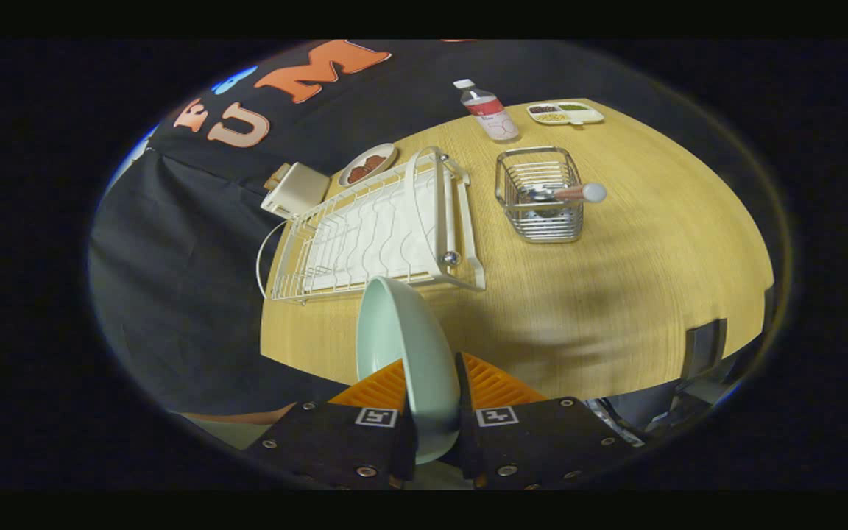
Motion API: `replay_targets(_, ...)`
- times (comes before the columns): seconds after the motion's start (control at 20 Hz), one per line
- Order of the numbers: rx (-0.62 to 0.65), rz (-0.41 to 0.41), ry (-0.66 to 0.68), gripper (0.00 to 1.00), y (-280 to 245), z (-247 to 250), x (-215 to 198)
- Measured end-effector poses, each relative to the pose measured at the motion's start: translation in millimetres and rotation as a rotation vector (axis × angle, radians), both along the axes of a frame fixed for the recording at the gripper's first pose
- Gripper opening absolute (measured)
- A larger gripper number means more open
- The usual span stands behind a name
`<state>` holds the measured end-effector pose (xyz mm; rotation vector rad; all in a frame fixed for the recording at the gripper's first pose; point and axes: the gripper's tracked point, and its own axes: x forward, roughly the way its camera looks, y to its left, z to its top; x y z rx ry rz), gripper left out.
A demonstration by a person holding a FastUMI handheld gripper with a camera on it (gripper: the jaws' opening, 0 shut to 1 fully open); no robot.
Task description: Take the plate from the dish rack, then take the spoon from the basket and place it into the plate.
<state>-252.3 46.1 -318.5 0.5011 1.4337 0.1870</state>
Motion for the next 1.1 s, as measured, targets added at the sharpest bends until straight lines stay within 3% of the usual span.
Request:
replay_targets(0.6, 0.116, -0.123, 0.027, 0.24, 39, -64, -17)
replay_targets(1.1, 0.117, -0.145, -0.010, 0.26, 43, -72, -1)
